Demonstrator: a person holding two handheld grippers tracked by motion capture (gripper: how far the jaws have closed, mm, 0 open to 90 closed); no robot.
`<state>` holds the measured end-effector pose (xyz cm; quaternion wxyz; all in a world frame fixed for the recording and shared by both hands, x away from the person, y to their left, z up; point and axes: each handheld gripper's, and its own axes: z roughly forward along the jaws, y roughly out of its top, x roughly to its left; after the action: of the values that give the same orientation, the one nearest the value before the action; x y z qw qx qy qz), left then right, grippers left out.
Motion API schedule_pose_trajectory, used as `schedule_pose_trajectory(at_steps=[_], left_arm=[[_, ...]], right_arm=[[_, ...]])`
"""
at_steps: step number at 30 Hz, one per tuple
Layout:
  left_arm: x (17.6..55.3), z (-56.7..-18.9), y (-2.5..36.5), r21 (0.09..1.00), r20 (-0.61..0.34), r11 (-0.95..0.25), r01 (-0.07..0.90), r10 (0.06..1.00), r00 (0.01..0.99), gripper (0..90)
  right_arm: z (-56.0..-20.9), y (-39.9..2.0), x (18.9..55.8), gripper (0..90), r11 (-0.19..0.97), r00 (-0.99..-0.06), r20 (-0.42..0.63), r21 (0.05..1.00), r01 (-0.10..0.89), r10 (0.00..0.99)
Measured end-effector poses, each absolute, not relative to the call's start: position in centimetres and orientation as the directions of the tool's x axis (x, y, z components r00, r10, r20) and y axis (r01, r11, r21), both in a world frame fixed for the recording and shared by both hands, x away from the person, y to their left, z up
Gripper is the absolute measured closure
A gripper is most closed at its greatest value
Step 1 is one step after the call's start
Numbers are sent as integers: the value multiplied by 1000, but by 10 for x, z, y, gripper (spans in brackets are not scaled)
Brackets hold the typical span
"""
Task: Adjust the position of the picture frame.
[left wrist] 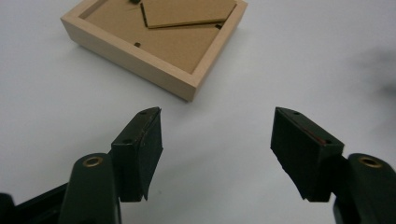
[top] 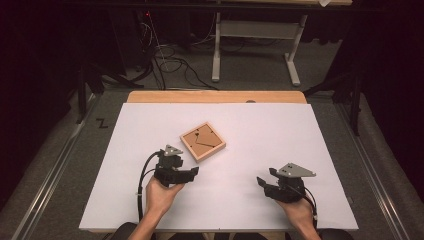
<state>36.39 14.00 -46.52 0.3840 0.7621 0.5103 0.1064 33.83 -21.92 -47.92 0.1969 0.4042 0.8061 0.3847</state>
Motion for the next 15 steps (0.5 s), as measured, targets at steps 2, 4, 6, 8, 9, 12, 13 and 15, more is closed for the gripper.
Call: schedule_pose_trajectory(at_steps=[2,4,6,8,9,12,13,15], left_arm=[[367,-465,141,703,-214,-185,687,866,452,378],[370,-464,141,709,-205,-184,681,870,448,386],[372,-462,142,715,-197,-183,675,874,445,393],[376,-461,143,716,-198,-181,674,873,445,401],[378,-461,144,715,-206,-177,676,871,446,404],[384,-461,144,709,-208,-175,683,874,440,410],[386,-461,144,708,-217,-169,685,872,439,417],[390,-462,144,706,-218,-168,688,873,437,425]], right_arm=[[-479,-218,337,425,392,-595,-29,778,491,803],[-479,-217,336,426,403,-597,-44,777,483,801],[-480,-216,335,427,406,-599,-45,776,482,799],[-480,-215,335,427,411,-601,-49,773,483,798],[-480,-215,335,427,408,-601,-45,774,484,798],[-480,-215,335,428,410,-603,-45,773,484,797],[-480,-215,335,429,408,-603,-44,775,483,797],[-480,-215,336,428,410,-604,-47,776,480,795]])
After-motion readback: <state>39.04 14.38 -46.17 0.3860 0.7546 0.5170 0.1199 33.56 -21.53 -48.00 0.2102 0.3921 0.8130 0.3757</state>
